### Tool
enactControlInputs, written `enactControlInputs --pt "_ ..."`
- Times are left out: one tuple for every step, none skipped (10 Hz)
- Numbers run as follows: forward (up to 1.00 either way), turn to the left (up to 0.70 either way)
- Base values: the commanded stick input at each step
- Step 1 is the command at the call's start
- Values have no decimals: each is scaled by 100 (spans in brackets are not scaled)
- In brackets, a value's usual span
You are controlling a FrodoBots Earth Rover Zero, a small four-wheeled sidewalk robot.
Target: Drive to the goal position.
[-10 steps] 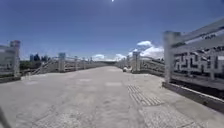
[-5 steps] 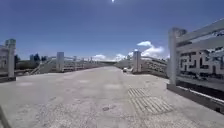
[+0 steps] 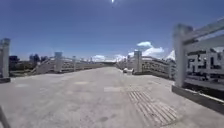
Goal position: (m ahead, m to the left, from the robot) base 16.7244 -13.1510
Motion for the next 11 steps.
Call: enactControlInputs --pt "45 0" --pt "45 0" --pt "45 0" --pt "45 0" --pt "45 0" --pt "45 0" --pt "45 0" --pt "45 0" --pt "45 0" --pt "45 0" --pt "45 0"
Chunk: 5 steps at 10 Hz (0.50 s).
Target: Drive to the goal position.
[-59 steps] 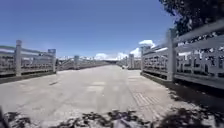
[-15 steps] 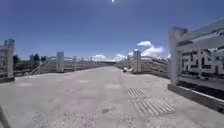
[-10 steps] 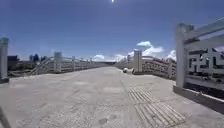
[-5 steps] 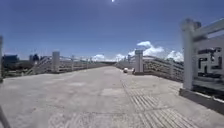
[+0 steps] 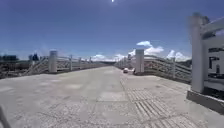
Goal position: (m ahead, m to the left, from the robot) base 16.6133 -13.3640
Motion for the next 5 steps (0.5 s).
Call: enactControlInputs --pt "45 0" --pt "45 0" --pt "45 0" --pt "45 0" --pt "45 0"
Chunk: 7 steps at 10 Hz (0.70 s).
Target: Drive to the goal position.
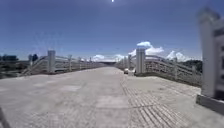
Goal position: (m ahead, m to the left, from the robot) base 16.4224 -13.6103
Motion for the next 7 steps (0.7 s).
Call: enactControlInputs --pt "45 0" --pt "45 0" --pt "45 0" --pt "45 0" --pt "45 0" --pt "45 0" --pt "45 0"
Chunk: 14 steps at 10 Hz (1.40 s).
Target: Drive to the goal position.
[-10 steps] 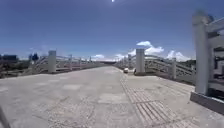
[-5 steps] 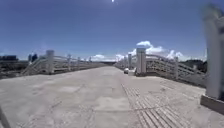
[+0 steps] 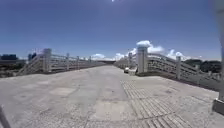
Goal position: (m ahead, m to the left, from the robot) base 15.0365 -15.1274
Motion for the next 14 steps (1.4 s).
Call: enactControlInputs --pt "45 0" --pt "45 0" --pt "45 0" --pt "45 0" --pt "45 0" --pt "45 0" --pt "45 0" --pt "45 0" --pt "45 0" --pt "45 0" --pt "45 0" --pt "45 -24" --pt "45 -27" --pt "45 -27"
